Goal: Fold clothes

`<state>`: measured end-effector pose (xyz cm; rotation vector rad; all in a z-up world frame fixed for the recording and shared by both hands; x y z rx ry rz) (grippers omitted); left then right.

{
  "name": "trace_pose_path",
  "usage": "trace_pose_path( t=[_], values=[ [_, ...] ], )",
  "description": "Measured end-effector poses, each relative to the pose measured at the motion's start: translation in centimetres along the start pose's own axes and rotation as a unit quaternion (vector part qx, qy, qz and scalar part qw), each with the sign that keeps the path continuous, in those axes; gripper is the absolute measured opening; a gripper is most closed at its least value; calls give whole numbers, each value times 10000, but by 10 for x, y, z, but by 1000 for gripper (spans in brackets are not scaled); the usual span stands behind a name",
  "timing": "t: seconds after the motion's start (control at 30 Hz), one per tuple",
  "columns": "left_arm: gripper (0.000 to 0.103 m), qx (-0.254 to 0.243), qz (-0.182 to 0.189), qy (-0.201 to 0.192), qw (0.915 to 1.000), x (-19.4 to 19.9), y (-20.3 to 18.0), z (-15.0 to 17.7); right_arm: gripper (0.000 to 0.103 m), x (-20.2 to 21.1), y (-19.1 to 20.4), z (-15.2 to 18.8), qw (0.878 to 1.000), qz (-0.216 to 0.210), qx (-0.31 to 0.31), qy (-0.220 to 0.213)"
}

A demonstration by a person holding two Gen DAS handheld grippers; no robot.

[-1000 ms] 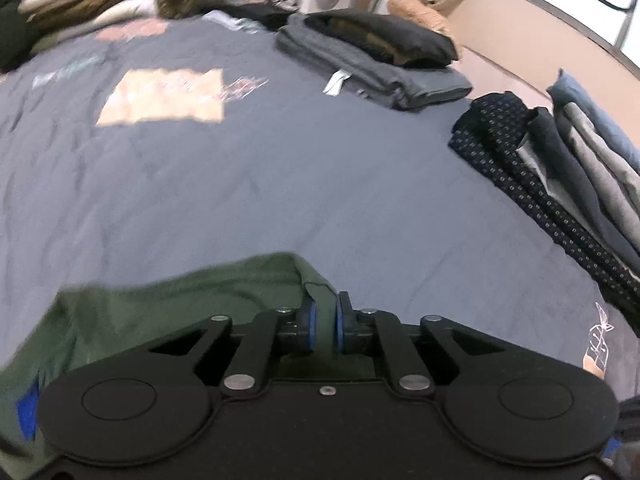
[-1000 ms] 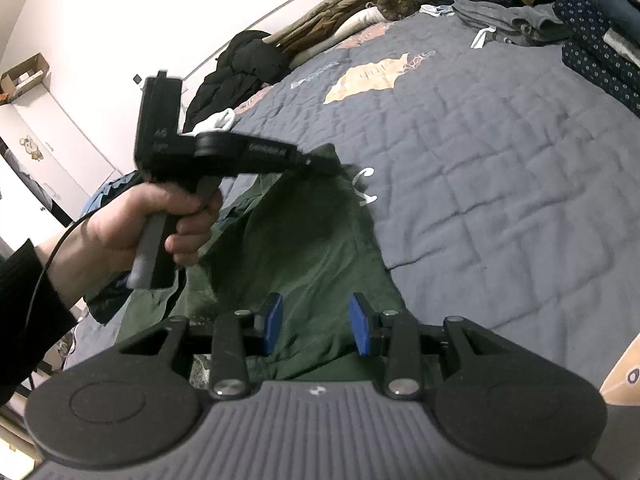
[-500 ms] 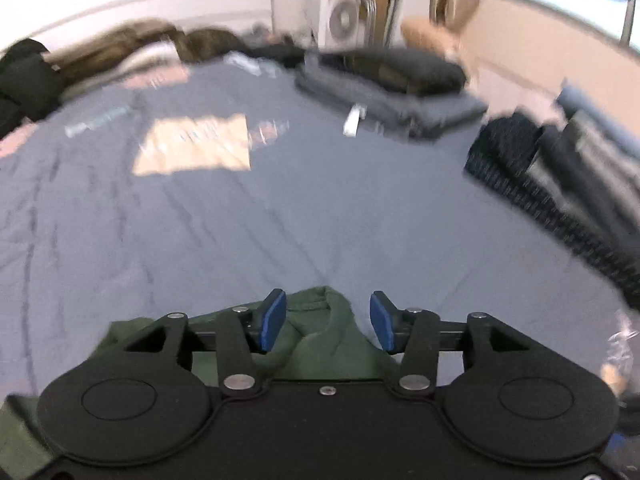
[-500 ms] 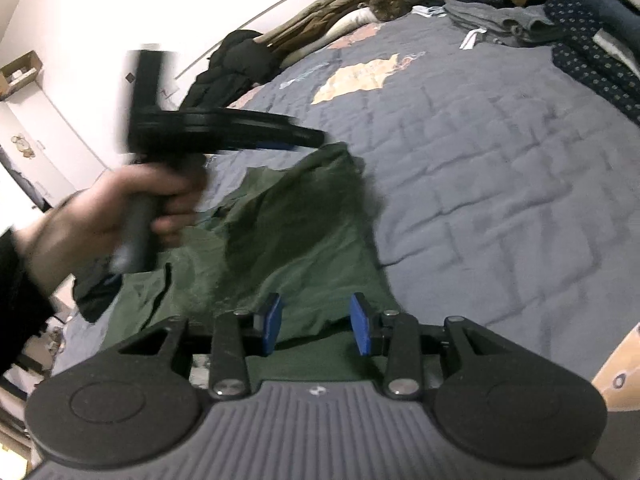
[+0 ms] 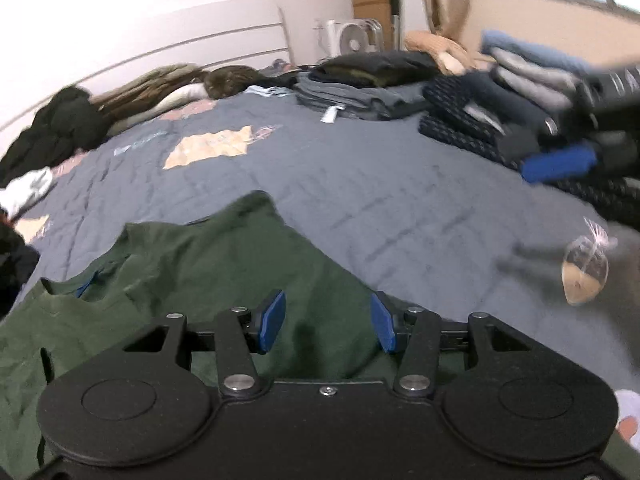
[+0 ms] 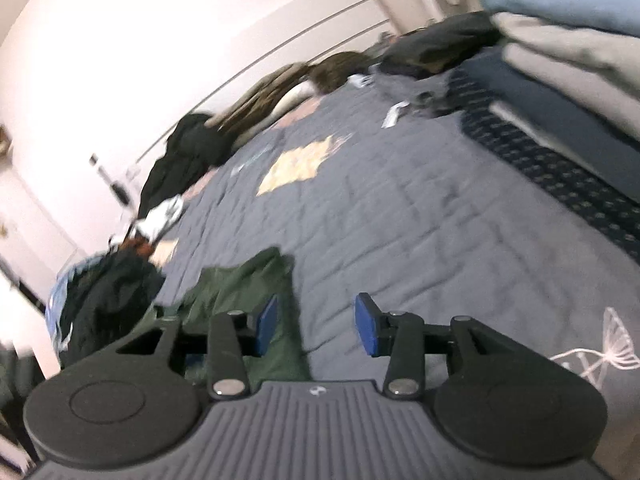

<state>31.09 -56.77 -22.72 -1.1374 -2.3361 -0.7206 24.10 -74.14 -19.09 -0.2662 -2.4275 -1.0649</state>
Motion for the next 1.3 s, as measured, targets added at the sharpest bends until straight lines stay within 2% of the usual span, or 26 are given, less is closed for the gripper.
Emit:
trace_pose_path(
  t=[0.1, 0.23, 0.4, 0.47, 0.53, 0.67, 0.83, 0.9, 0.97, 1.0, 1.07, 1.1, 1.13, 1.23, 1.3],
  values=[
    [47, -702, -242, -31, 9972, -2, -16, 0, 45, -1, -9, -1, 10000, 25, -71, 36],
    [47, -1571, -419, 81, 9867, -12, -32, 7, 46, -7, -6, 4, 9998, -76, 25, 171],
    [47, -1972, -389, 277, 9792, -27, -39, 15, 47, -7, -2, 7, 9994, -182, 103, 264],
    [43, -2188, -394, 322, 9744, -31, -43, 20, 48, -7, -3, 7, 9994, -183, 95, 270],
    [15, -2177, -323, 308, 9750, -35, -45, 22, 48, -7, -4, 7, 9994, -183, 87, 275],
    [9, -1673, -130, 142, 9857, -41, -43, 12, 48, -7, -7, 8, 9994, -184, 71, 286],
    [8, -1002, 28, -117, 9949, -45, -47, -12, 48, -6, -8, 7, 9994, -188, 63, 280],
    [10, -1165, -1, 119, 9931, -53, -55, -9, 48, -6, -9, 7, 9994, -183, 59, 281],
    [13, -1564, -69, 432, 9867, -60, -64, 4, 48, -6, -9, 7, 9994, -177, 58, 287],
    [17, -1722, -141, 388, 9842, -58, -65, 7, 49, -6, -10, 8, 9994, -171, 66, 302],
    [32, -1771, -152, 357, 9834, -47, -63, 10, 49, -7, -11, 9, 9993, -160, 83, 329],
    [43, -1646, -78, 321, 9858, -39, -58, 9, 49, -7, -11, 9, 9993, -157, 88, 335],
    [49, -1494, 20, 246, 9885, -29, -53, 8, 49, -7, -12, 9, 9993, -148, 79, 340],
    [57, -988, 147, 13, 9950, -6, -26, -6, 49, -7, -14, 8, 9993, -130, 40, 346],
    [57, -420, 156, -4, 9990, -10, 5, -22, 49, -7, -15, 8, 9993, -127, 4, 342]
  ],
)
Point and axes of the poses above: each gripper's, at about its wrist camera, not at the fingertips, and x roughly against the way its jaws point, y to its left, z to its underside, the point moved 9 cm from there along -x, roughly the way its jaws point, and after that the axes turned 8 degrees about -x, right-handed, at the moved point
